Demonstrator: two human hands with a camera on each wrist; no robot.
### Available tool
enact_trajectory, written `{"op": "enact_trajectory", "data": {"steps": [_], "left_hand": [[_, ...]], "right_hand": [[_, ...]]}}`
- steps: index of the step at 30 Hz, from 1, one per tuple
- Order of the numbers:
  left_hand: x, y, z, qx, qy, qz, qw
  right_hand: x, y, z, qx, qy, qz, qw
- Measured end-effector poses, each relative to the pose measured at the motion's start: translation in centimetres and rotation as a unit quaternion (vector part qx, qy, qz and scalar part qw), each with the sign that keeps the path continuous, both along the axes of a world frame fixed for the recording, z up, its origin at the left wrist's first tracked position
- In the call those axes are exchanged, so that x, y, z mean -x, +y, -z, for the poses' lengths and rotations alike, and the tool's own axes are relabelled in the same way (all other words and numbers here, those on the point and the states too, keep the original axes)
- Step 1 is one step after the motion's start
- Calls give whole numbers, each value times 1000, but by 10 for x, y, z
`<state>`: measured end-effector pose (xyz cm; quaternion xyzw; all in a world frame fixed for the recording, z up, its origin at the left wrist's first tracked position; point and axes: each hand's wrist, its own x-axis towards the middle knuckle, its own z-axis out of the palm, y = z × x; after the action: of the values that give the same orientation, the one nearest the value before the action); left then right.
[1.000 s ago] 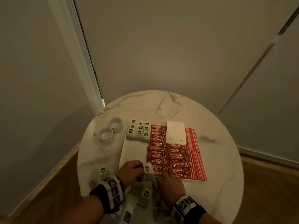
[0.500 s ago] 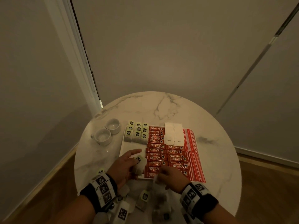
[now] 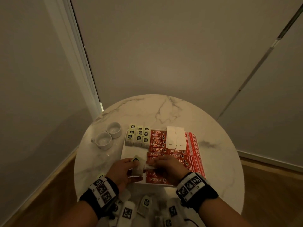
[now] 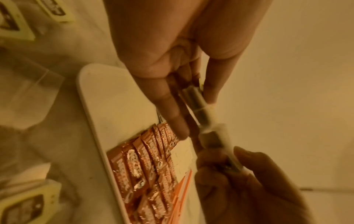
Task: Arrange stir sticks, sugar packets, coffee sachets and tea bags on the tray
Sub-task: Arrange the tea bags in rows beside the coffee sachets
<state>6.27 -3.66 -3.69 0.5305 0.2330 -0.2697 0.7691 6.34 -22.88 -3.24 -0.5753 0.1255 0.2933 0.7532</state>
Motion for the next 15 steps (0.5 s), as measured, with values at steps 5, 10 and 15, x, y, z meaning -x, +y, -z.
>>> {"op": "enact_trajectory", "data": {"steps": [5, 10, 15], "left_hand": [[-7, 7, -6, 56, 25, -28, 998], [-11, 18, 0, 19, 2, -26, 999], [-11, 28, 6, 5, 7, -36, 999]], "right_hand": [[-16, 2, -3, -20, -1, 46, 999], [-29, 1, -5, 54, -30, -4, 998], [-60, 13, -5, 213, -80, -45, 973]]}}
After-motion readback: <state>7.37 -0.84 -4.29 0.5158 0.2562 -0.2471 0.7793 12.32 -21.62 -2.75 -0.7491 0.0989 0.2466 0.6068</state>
